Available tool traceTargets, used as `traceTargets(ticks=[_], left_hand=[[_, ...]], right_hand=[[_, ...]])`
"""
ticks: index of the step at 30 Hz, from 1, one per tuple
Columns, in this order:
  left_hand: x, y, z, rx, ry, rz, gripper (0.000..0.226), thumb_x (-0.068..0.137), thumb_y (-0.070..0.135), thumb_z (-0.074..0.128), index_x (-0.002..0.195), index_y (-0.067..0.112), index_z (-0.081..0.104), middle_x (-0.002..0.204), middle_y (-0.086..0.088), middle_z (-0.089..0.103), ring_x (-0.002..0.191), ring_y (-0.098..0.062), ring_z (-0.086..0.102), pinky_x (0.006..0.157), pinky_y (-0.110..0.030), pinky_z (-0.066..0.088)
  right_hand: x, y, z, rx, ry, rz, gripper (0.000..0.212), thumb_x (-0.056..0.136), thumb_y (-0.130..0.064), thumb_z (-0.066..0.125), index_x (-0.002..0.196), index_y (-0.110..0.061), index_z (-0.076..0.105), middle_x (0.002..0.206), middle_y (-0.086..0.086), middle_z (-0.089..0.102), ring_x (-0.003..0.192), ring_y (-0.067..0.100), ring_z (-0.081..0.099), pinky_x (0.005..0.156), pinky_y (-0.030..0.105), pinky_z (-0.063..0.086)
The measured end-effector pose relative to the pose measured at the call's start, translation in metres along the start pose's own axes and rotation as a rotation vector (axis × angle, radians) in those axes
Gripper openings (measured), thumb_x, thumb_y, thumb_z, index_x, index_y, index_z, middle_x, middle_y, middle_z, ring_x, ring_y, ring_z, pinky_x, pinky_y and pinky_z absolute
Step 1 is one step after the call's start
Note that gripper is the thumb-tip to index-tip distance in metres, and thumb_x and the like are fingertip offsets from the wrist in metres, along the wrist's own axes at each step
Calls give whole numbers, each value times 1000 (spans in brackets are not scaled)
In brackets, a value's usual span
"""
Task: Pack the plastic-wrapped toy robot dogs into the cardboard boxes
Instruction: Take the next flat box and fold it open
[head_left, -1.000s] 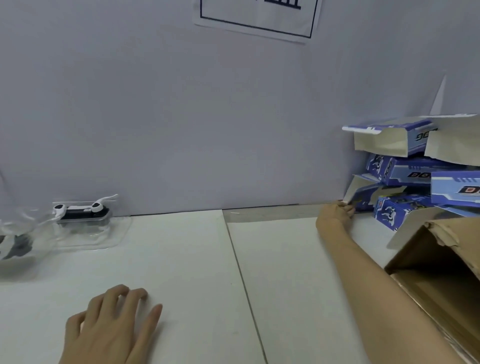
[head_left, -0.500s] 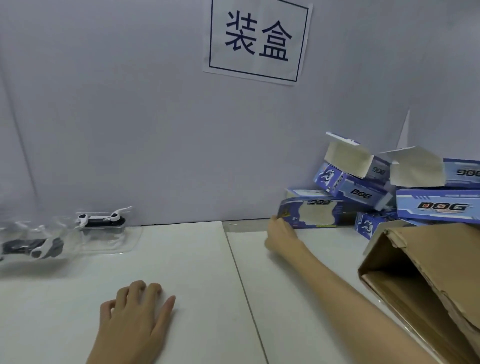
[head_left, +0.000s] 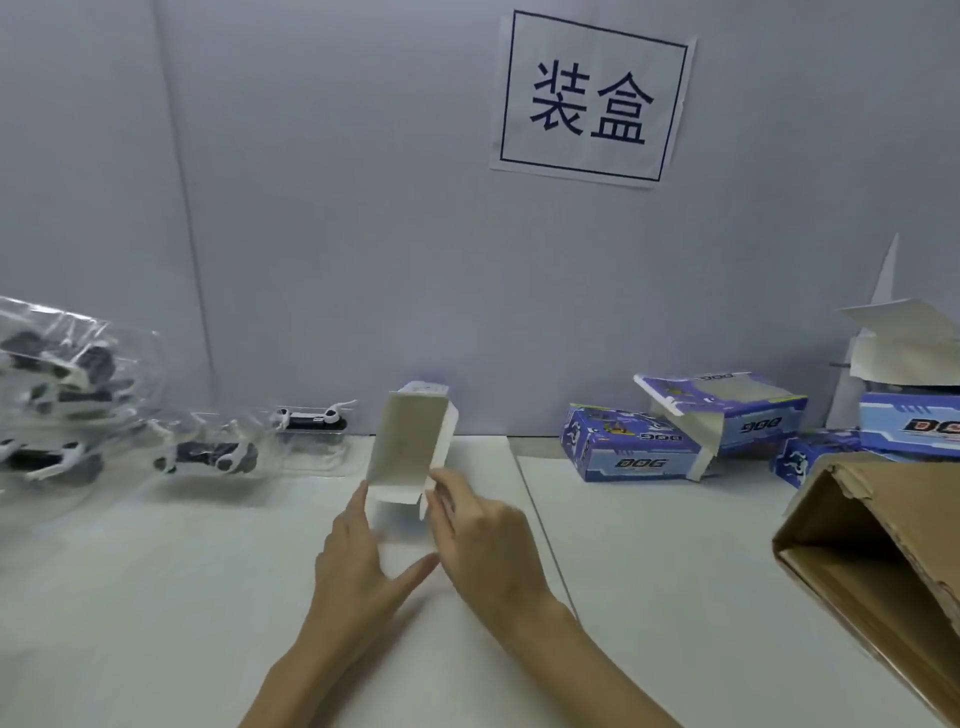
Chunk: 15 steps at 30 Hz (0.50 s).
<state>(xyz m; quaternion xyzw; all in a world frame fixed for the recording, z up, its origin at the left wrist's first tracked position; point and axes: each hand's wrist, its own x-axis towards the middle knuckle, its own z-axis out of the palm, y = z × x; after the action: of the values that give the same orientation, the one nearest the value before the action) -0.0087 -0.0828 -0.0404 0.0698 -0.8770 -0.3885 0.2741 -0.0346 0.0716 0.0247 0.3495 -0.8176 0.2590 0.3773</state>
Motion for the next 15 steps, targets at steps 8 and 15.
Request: traceTargets(ticks=[8, 15], left_hand=[[14, 16, -17, -356, 364, 70, 102, 72, 46, 91, 153, 49, 28, 149, 30, 42, 136, -2, 48, 100, -32, 44], [15, 27, -31, -309, 485, 317, 37, 94, 31, 77, 126, 37, 60, 129, 13, 59, 123, -20, 59, 97, -26, 51]], right_hand=[[8, -10, -24, 516, 236, 96, 14, 99, -24, 68, 109, -19, 76, 98, -12, 80, 90, -3, 75, 77, 29, 63], [8, 12, -42, 818, 418, 278, 11, 107, -25, 57, 111, -25, 66, 85, -2, 78, 77, 17, 78, 72, 31, 63]])
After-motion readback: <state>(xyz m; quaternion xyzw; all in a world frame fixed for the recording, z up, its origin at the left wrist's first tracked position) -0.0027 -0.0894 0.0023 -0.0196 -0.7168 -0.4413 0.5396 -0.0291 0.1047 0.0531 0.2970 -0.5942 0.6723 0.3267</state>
